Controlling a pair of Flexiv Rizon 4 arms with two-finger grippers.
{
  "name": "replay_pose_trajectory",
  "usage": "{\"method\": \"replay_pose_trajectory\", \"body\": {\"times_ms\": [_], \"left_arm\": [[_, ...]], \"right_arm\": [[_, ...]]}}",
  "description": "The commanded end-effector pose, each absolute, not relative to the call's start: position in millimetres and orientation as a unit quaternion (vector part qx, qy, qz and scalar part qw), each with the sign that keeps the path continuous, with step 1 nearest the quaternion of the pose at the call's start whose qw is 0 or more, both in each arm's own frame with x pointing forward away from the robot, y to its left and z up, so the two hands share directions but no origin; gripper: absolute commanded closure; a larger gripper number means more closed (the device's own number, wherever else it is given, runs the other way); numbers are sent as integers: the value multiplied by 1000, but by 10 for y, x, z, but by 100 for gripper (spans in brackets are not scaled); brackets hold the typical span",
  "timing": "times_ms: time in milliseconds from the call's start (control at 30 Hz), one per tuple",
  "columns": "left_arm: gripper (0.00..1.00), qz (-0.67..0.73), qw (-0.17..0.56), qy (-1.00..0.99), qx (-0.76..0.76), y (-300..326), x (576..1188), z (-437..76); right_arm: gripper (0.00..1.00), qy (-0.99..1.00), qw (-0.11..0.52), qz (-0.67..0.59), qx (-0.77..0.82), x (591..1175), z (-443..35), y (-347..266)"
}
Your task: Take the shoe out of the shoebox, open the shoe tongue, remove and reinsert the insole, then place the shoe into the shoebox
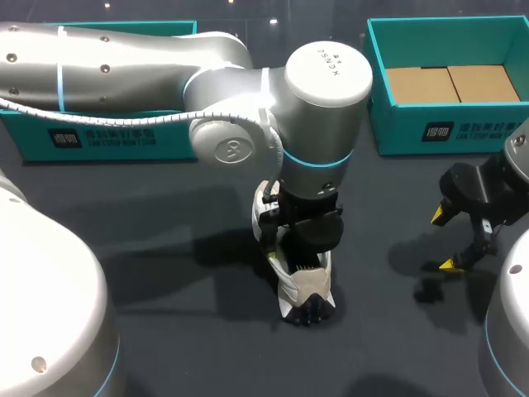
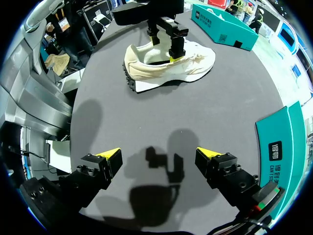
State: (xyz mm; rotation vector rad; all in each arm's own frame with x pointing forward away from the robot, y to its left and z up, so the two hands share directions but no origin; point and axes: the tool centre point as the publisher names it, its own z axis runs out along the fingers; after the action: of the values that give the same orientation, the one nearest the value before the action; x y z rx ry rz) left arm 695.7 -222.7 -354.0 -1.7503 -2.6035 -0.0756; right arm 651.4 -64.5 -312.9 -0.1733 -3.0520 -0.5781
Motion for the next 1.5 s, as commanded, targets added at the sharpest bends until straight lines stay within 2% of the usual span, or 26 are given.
{"method": "replay_pose_trajectory", "body": {"times_ms": [33, 467, 1067, 1133, 1233, 1333, 1367, 1467, 1500], "left_arm": [[0, -6, -2, -825, -565, -2108, 7016, -3502], [0, 30, 0, -804, -594, -2144, 7257, -3443], [0, 44, -32, -806, -590, -2004, 7599, -3026], [8, 52, -31, -802, -594, -1986, 7620, -2988], [52, 61, -28, -800, -597, -1965, 7647, -2947], [59, 73, -23, -794, -603, -1954, 7646, -2926], [69, 73, -23, -793, -604, -1953, 7641, -2922], [78, 73, -24, -792, -606, -1958, 7626, -2919], [78, 73, -25, -792, -606, -1962, 7618, -2918]], "right_arm": [[0, -981, 14, -185, -56, 6494, -3126, -648], [0, -981, 14, -185, -56, 6494, -3126, -648], [0, -981, 14, -185, -56, 6494, -3126, -648], [0, -981, 14, -185, -56, 6494, -3126, -648], [0, -981, 14, -185, -56, 6494, -3126, -648], [0, -981, 14, -185, -56, 6494, -3126, -648], [0, -981, 14, -185, -56, 6494, -3126, -648], [0, -981, 14, -185, -56, 6494, -3126, -648], [0, -981, 14, -185, -56, 6494, -3126, -648]]}}
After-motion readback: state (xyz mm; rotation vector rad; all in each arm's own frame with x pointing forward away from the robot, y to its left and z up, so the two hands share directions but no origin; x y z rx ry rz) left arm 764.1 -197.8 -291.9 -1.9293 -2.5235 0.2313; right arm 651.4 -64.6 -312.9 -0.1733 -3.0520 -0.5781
